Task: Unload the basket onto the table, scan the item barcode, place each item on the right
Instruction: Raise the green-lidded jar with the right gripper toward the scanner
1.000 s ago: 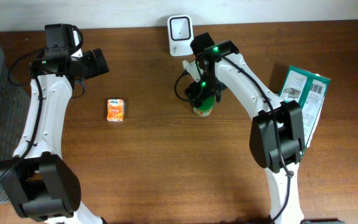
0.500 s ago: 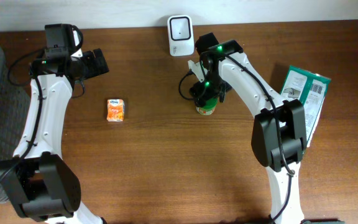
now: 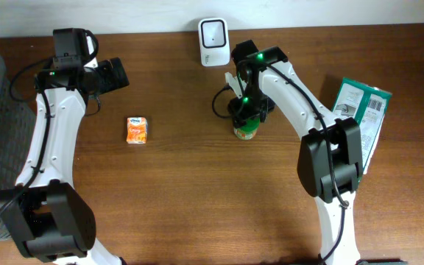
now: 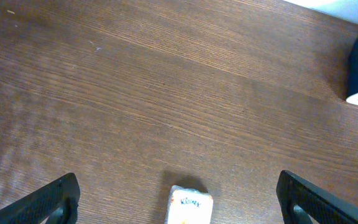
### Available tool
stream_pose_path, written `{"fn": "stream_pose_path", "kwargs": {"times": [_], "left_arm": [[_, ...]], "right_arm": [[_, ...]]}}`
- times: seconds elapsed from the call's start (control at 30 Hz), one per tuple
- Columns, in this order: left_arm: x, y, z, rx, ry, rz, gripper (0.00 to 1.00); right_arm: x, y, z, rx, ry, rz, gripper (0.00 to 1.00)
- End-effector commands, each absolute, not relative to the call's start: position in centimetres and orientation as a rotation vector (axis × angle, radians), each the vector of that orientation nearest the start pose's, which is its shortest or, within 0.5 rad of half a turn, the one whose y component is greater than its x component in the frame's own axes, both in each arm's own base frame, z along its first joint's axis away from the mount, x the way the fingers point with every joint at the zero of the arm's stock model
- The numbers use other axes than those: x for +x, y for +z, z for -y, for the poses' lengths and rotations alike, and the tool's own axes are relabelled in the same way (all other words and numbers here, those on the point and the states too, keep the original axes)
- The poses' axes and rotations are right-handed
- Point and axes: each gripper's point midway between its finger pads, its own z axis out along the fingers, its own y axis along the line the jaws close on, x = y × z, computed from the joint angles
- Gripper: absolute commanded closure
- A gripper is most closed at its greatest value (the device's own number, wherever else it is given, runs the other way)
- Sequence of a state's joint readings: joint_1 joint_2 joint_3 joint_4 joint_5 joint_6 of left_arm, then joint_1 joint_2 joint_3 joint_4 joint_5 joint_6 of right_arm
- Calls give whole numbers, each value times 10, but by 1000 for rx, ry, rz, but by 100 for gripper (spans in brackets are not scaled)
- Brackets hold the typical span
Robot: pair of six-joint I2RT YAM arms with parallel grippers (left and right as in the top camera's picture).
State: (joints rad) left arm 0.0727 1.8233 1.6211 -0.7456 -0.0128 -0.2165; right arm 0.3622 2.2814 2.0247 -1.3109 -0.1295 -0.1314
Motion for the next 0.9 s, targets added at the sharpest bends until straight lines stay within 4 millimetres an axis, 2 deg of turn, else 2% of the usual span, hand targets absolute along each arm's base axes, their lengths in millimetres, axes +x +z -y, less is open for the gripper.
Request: {"fn": "stream_pose_path", "kwargs": {"times": [0.0,0.2,0.23,0.4,0.47,0.6,0.7,0.87], "left_arm": [[479,182,-40,-363,-25,-2487,1],[479,182,-40,-363,-25,-2487,1],[479,182,-40,-363,-25,-2487,1],[479,182,-40,-363,-25,-2487,1],[479,182,-40,-363,-25,-2487,1],[479,182,-40,-363,-25,-2487,1],[479,182,-40,-363,-25,-2487,1],[479,182,-40,-363,-25,-2487,1]], "right_arm": [[421,115,-208,-721,467,-2952,41],[418,218,-240,-744,1005,-2689,43],[413,249,-244,-755,1201,-2574,43],[403,309,-238,-772,1592,-2275,43],[400,325,-228,-751,1701,-2178,43],[404,349,-214,-688,1822,-2045,43],[403,374,-204,-644,1920,-1924,43],[400,395,-179,-545,1914,-1942,43]]}}
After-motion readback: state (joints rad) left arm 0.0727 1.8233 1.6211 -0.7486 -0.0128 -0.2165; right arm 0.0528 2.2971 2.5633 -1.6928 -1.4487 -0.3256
